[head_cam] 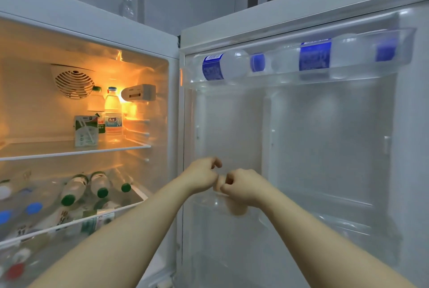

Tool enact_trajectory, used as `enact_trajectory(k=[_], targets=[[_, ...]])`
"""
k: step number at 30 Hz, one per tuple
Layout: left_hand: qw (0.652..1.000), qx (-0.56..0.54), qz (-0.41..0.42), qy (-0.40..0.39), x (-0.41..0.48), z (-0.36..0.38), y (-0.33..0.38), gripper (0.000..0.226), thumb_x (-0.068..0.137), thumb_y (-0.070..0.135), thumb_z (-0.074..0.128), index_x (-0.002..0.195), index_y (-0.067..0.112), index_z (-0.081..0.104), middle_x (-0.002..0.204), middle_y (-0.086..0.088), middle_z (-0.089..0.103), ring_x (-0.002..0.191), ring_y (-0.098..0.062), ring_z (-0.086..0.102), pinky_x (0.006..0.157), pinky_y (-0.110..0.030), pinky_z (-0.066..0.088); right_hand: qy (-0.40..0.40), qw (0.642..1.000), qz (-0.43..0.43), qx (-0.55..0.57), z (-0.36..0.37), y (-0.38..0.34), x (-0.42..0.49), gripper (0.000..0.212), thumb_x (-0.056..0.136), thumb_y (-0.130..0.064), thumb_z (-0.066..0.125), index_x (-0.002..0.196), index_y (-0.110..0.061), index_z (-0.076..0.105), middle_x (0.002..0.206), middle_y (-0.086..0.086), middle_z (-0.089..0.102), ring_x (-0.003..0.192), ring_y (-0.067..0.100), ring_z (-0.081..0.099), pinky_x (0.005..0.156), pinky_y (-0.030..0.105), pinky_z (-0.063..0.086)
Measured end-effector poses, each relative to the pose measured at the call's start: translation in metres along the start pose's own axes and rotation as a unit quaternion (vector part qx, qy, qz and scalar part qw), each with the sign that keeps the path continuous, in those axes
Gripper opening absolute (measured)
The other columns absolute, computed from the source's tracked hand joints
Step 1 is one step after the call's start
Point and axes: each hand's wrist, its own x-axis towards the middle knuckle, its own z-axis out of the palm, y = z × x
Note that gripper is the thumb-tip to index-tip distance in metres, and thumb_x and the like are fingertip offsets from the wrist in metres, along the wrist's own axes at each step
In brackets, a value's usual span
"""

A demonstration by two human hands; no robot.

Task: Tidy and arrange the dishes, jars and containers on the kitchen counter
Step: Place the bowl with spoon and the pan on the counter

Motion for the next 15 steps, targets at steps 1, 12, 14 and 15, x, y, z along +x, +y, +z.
enact_trajectory(k=[1,12,14,15], targets=[[1.0,0.015,0.011,-0.019,0.004,0.002,-0.001,0.04,0.091,0.011,0.049,0.131,0.017,0.048,0.138,-0.008,0.044,0.123,-0.023,0.046,0.093,-0.025,0.037,-0.009,1.0,-0.001,-0.007,0.0,0.0,0.0,0.023,0.095,-0.028,0.038,0.094,-0.014,0.056,0.116,0.016,0.062,0.088,0.026,0.05,0.071,0.026,0.033],[0.983,0.056,0.04,-0.168,0.021,0.002,-0.003,0.046,0.085,0.007,0.056,0.129,0.019,0.049,0.126,-0.007,0.053,0.112,-0.022,0.051,0.101,-0.037,0.044,-0.049,0.997,-0.008,-0.051,-0.003,0.0,0.0,0.036,0.099,-0.023,0.033,0.119,-0.011,0.06,0.129,0.014,0.056,0.116,0.03,0.052,0.081,0.029,0.038],[0.984,0.057,0.037,-0.164,0.022,0.004,-0.003,0.043,0.085,0.009,0.057,0.127,0.017,0.048,0.122,-0.007,0.055,0.113,-0.024,0.052,0.099,-0.037,0.044,-0.047,0.997,-0.005,-0.058,-0.003,0.0,0.0,0.038,0.1,-0.027,0.029,0.118,-0.011,0.059,0.129,0.015,0.056,0.116,0.031,0.052,0.086,0.029,0.039],[0.985,0.055,0.037,-0.158,0.021,0.004,-0.002,0.042,0.085,0.011,0.057,0.125,0.016,0.048,0.117,-0.007,0.056,0.108,-0.023,0.053,0.096,-0.035,0.044,-0.045,0.997,-0.004,-0.061,-0.002,0.0,0.0,0.039,0.101,-0.03,0.028,0.113,-0.012,0.06,0.128,0.015,0.057,0.115,0.031,0.053,0.084,0.03,0.039]])
